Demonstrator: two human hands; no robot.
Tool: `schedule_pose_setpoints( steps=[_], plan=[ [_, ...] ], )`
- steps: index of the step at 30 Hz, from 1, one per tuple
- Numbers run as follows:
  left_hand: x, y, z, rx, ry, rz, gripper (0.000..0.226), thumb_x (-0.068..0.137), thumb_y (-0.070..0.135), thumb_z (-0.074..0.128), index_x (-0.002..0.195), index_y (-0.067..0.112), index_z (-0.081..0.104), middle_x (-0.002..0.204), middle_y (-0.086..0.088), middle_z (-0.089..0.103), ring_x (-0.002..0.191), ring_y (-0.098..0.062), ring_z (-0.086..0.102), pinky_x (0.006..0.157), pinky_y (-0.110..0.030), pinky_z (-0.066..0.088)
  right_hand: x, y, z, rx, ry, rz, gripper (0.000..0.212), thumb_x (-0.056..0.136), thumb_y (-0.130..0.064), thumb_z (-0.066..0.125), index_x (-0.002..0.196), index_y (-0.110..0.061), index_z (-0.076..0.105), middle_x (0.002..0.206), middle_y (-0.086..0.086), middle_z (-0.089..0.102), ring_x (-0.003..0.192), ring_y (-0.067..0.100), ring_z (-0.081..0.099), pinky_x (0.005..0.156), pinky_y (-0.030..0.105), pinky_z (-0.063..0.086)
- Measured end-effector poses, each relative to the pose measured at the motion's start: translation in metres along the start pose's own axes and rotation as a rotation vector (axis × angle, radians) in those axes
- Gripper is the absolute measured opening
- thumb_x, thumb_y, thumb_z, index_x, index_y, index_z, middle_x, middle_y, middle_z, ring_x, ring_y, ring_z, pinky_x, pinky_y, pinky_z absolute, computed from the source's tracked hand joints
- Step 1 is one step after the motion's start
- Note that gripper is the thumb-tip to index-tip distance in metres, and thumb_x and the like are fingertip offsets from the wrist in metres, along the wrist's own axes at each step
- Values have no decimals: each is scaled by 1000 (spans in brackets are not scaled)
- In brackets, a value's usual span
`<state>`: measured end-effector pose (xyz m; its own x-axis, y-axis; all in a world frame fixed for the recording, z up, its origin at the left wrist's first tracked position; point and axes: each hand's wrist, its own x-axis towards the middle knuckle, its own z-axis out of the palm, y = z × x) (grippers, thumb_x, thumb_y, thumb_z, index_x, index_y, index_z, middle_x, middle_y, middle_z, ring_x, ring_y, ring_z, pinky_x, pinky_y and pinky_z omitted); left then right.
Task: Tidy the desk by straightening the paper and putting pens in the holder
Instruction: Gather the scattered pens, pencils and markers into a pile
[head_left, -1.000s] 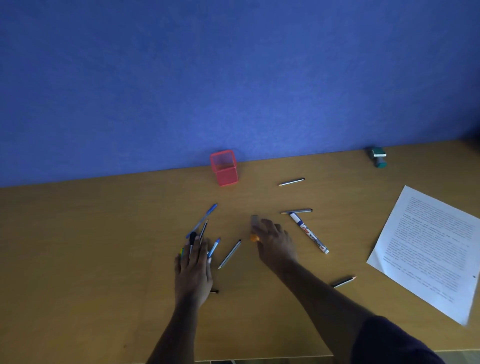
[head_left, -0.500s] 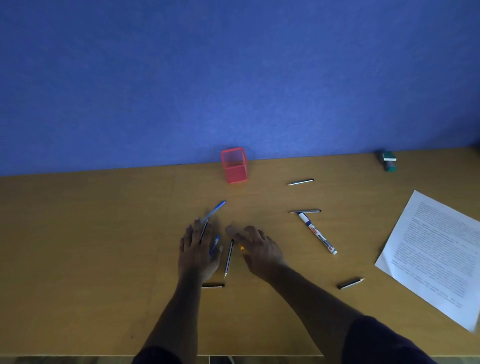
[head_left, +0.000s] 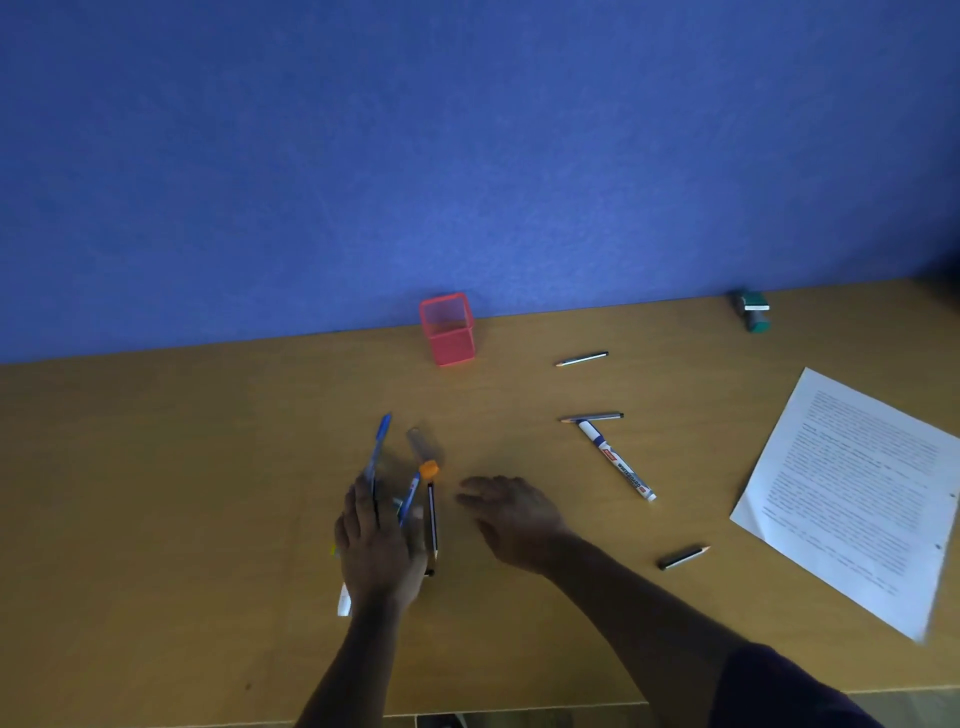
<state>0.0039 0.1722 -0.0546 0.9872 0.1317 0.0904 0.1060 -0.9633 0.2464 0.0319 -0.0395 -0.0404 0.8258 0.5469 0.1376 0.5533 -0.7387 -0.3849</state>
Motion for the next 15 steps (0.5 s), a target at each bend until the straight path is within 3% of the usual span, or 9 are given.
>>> schedule_pose_setpoints(
  steps=[2,4,7,10,15],
  plan=[
    [-5,8,5,-13,16,153,68,97,53,36,150,12,40,163,-12,26,148,-33,28,117,-49,25,-24,28,-11,-6,214,120,39,84,-12,63,122,-17,65,127,3,64,107,25,64,90,37,52],
    [-8,24,14,-16,-49,369,69,98,54,38,155,15,31,166,-6,18,152,-27,21,120,-44,20,-59,59,-24,-105,326,235,33,87,-13,60,119,-16,67,123,3,65,109,25,63,91,37,49],
    [-3,66,30,-34,-178,633,68,100,47,40,158,17,22,169,0,8,154,-24,18,117,-44,32,-119,89,-36,-252,340,521,30,92,-25,51,119,-16,63,117,4,61,104,29,60,86,40,44],
    [13,127,41,-16,-232,756,69,100,36,45,160,22,14,169,1,7,153,-25,20,111,-42,40,-161,89,-35,-277,344,860,35,96,-39,37,121,-22,56,108,4,57,96,27,56,80,39,47],
    [51,215,50,73,-279,809,65,98,29,55,156,30,24,167,-6,13,152,-38,18,109,-48,36,-179,76,-15,-192,278,940,24,95,-37,41,109,-23,54,98,3,53,78,28,59,65,35,47]
  ],
)
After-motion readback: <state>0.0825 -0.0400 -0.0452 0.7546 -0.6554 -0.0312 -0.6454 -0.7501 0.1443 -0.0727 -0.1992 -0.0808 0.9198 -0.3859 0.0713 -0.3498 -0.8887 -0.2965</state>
